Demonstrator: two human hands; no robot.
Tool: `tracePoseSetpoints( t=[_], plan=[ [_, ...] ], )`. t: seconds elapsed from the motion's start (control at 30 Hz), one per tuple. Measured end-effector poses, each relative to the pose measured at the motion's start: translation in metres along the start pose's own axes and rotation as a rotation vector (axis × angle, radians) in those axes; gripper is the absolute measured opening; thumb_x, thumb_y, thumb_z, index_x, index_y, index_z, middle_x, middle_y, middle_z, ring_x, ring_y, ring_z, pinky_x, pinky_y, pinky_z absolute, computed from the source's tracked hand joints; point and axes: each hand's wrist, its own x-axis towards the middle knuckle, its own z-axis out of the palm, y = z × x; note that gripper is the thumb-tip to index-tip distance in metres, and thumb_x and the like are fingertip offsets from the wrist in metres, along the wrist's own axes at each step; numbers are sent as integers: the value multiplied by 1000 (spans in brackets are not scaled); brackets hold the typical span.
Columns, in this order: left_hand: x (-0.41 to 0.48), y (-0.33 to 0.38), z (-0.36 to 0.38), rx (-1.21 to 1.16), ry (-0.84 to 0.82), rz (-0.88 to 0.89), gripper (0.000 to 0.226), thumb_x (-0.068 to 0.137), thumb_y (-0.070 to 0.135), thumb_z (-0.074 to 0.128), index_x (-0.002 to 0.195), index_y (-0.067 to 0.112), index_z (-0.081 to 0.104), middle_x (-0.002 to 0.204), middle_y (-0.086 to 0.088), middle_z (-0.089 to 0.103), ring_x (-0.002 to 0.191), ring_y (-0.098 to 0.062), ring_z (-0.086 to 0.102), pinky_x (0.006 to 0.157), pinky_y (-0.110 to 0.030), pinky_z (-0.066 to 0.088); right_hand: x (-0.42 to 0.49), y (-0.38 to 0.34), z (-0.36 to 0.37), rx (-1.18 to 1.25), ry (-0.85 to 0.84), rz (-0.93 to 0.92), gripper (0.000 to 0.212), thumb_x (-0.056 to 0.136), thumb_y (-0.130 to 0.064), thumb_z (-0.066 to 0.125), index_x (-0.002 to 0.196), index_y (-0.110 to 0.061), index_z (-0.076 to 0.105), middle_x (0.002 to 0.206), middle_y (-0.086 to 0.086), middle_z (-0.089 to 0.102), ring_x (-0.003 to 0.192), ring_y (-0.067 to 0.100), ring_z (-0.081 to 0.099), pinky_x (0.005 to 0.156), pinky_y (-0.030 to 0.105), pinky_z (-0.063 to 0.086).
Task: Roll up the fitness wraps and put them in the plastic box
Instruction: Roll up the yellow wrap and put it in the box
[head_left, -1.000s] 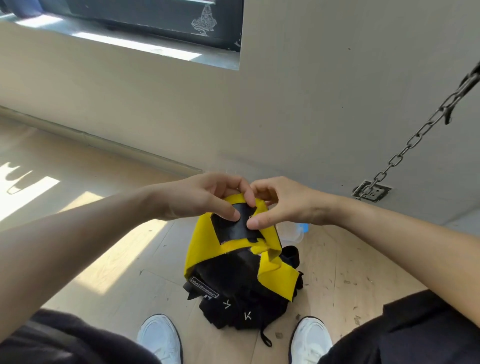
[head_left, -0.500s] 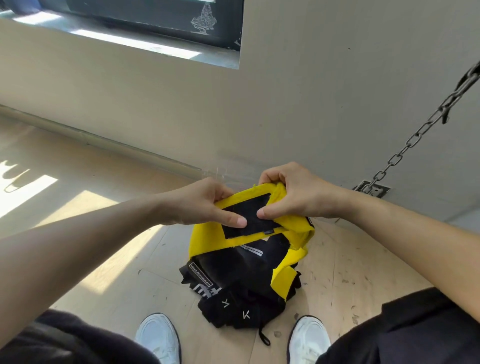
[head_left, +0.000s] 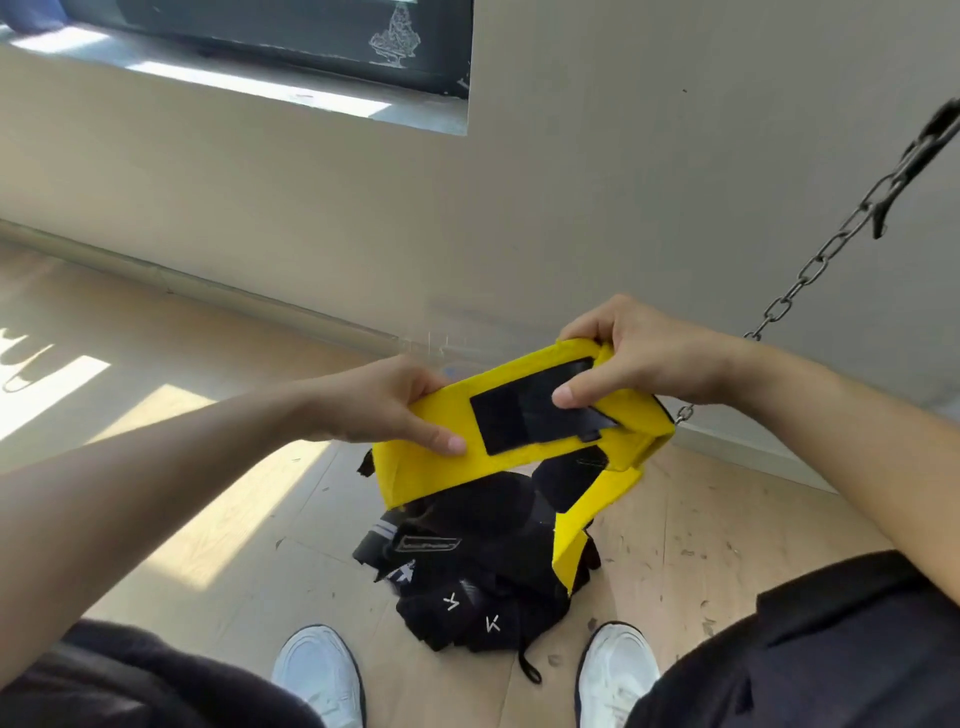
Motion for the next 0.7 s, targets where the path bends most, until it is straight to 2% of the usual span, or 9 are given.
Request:
tracePoseSetpoints(
  t=[0.13, 0.2, 0.27, 0.33, 0.4, 0.47, 0.6, 0.67, 0.7],
  plan=[
    [5, -1, 3, 22, 77, 9, 27, 88, 34, 75, 111, 21, 76, 101, 7, 79, 92, -11, 75, 79, -26, 58, -1, 14, -13, -165, -85, 113, 7, 82, -16, 81, 81, -15, 74, 76, 0, 73, 74, 16, 70, 67, 26, 52],
    [8, 4, 4, 6, 123, 42, 28, 87, 35, 74, 109, 19, 77, 99, 4, 79, 90, -13, 75, 77, -26, 59, -1, 18, -15, -232, -169, 158, 19, 81, -29, 81, 94, -15, 77, 89, 0, 77, 87, 16, 73, 78, 30, 54],
    [10, 14, 6, -25, 128, 81, 35, 84, 39, 73, 111, 17, 77, 101, 1, 79, 93, -18, 76, 81, -32, 62, 0, 18, -7, -205, -207, 140, 37, 81, -34, 80, 111, -13, 74, 105, 2, 77, 100, 19, 73, 88, 34, 58],
    [13, 24, 10, -32, 136, 118, 33, 83, 40, 74, 106, 17, 77, 97, -1, 79, 89, -19, 76, 78, -33, 62, 6, 15, 6, -145, -140, 80, 42, 81, -32, 79, 113, -6, 70, 107, 9, 75, 100, 25, 73, 87, 37, 60],
    [15, 30, 12, -20, 194, 143, 31, 82, 41, 76, 100, 17, 77, 93, -3, 78, 84, -19, 76, 73, -33, 61, 13, 10, 14, -124, -18, 13, 28, 85, -26, 78, 101, -4, 71, 94, 9, 75, 88, 23, 73, 74, 34, 59],
    [16, 29, 10, -11, 286, 159, 32, 81, 45, 78, 98, 18, 76, 92, -1, 77, 83, -15, 75, 71, -31, 59, 16, 7, 14, -114, 84, -18, 12, 89, -20, 75, 93, -10, 73, 84, 1, 74, 79, 14, 71, 68, 26, 56],
    [7, 21, -9, 110, 292, 68, 45, 76, 54, 79, 89, 12, 71, 79, -6, 68, 70, -16, 66, 61, -30, 47, 15, 8, 4, -4, 220, 35, 13, 92, -16, 70, 99, -4, 73, 93, 10, 74, 82, 16, 71, 73, 24, 59],
    [4, 12, -18, 174, 309, 0, 46, 74, 55, 79, 95, 15, 71, 81, -3, 65, 70, -12, 63, 59, -27, 47, 17, 11, 2, 67, 274, 86, 12, 92, -15, 70, 98, -6, 74, 94, 11, 75, 83, 19, 72, 75, 28, 60],
    [3, 8, -21, 189, 380, -20, 43, 76, 53, 81, 101, 20, 70, 88, 3, 66, 77, -12, 64, 61, -29, 51, 18, 13, 1, 108, 296, 110, 10, 92, -14, 71, 97, -6, 74, 93, 12, 76, 82, 20, 72, 75, 30, 60]
  ],
)
